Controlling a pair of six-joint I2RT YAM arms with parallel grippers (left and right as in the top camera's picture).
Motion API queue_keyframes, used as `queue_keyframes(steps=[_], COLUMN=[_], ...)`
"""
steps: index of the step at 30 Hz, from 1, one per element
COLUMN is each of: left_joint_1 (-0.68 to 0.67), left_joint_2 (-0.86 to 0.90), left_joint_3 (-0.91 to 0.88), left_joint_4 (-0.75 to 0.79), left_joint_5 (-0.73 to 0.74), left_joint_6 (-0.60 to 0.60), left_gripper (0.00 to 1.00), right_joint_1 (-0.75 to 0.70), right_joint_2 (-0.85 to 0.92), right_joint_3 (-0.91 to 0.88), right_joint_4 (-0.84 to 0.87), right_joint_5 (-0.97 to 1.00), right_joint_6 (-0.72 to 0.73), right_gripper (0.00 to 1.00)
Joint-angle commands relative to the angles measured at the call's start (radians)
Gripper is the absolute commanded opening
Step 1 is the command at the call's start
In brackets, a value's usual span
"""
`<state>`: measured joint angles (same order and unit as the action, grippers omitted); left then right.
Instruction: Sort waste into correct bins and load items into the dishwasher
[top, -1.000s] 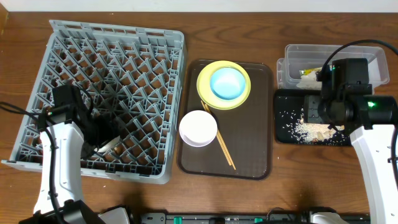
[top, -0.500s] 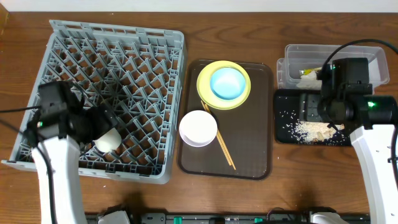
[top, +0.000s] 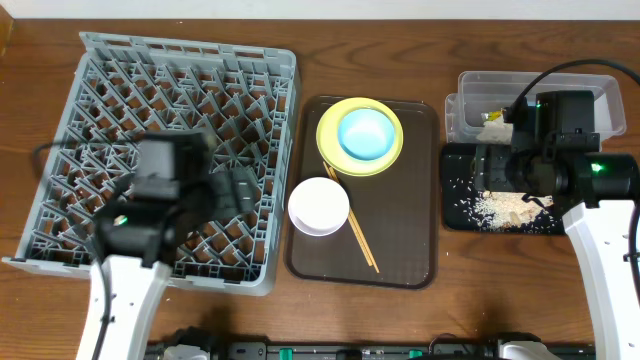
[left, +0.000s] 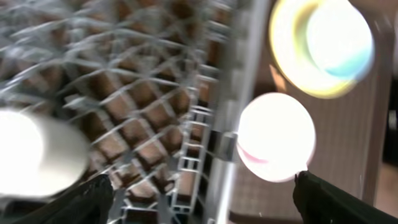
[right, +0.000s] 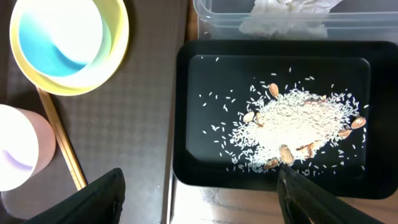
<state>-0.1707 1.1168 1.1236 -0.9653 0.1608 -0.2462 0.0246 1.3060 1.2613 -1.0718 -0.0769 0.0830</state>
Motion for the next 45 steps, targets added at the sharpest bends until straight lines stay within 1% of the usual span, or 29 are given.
queue_keyframes(steps=[1, 7, 12, 17, 19, 20, 21, 23, 24, 25, 30, 33, 35, 36, 37, 41, 45], left_joint_1=[-0.136, -0.375, -0.521, -0.597, -0.608, -0.611, -0.612, -0.61, -0.61, -0.61, -0.611, -0.611, -0.611, -0.61, -0.61, -0.61, -0.61], left_joint_2=[0.087, 0.258, 0.393, 0.511, 0.55, 0.571, 0.605, 0.642, 0.657, 0.671, 0.727, 0.742, 0.74, 0.732, 0.727, 0.676, 0.571], left_joint_3=[0.061, 0.081, 0.081, 0.08, 0.08, 0.08, 0.08, 0.079, 0.079, 0.079, 0.078, 0.078, 0.078, 0.079, 0.079, 0.095, 0.133], left_joint_4=[-0.001, 0.079, 0.16, 0.23, 0.247, 0.254, 0.261, 0.265, 0.268, 0.272, 0.28, 0.277, 0.276, 0.275, 0.275, 0.263, 0.213], left_joint_5=[-0.077, -0.094, -0.091, -0.091, -0.092, -0.092, -0.092, -0.096, -0.095, -0.095, -0.095, -0.095, -0.095, -0.095, -0.095, -0.095, -0.095], left_joint_6=[0.047, 0.082, 0.081, 0.081, 0.081, 0.081, 0.081, 0.082, 0.082, 0.082, 0.081, 0.081, 0.081, 0.082, 0.081, 0.081, 0.083], left_gripper=[0.93, 0.93, 0.93, 0.93, 0.92, 0.88, 0.81, 0.76, 0.72, 0.66, 0.5, 0.29, 0.19, 0.09, 0.06, 0.06, 0.06], right_joint_1=[-0.005, -0.005, -0.005, -0.005, -0.005, -0.005, -0.005, -0.005, -0.005, -0.005, -0.005, -0.005, -0.005, -0.005, -0.005, -0.005, -0.005], right_joint_2=[-0.01, -0.01, -0.01, -0.01, -0.01, -0.01, -0.01, -0.01, -0.01, -0.01, -0.01, -0.01, -0.01, -0.01, -0.01, -0.01, -0.01], right_joint_3=[0.006, 0.006, 0.006, 0.006, 0.006, 0.006, 0.006, 0.006, 0.006, 0.006, 0.006, 0.006, 0.006, 0.006, 0.006, 0.006, 0.006], right_joint_4=[0.001, -0.006, -0.013, -0.014, -0.014, -0.014, -0.016, -0.019, -0.021, -0.023, -0.025, -0.026, -0.027, -0.028, -0.029, -0.032, -0.033], right_joint_5=[-0.01, -0.01, -0.01, -0.01, -0.01, -0.01, -0.01, -0.01, -0.01, -0.01, -0.01, -0.01, -0.01, -0.01, -0.01, -0.009, -0.01], right_joint_6=[-0.013, -0.014, -0.023, -0.029, -0.029, -0.029, -0.029, -0.029, -0.029, -0.029, -0.029, -0.029, -0.029, -0.029, -0.029, -0.029, -0.032], right_gripper=[0.76, 0.77, 0.78, 0.78, 0.78, 0.78, 0.78, 0.77, 0.77, 0.77, 0.77, 0.77, 0.77, 0.77, 0.77, 0.76, 0.76])
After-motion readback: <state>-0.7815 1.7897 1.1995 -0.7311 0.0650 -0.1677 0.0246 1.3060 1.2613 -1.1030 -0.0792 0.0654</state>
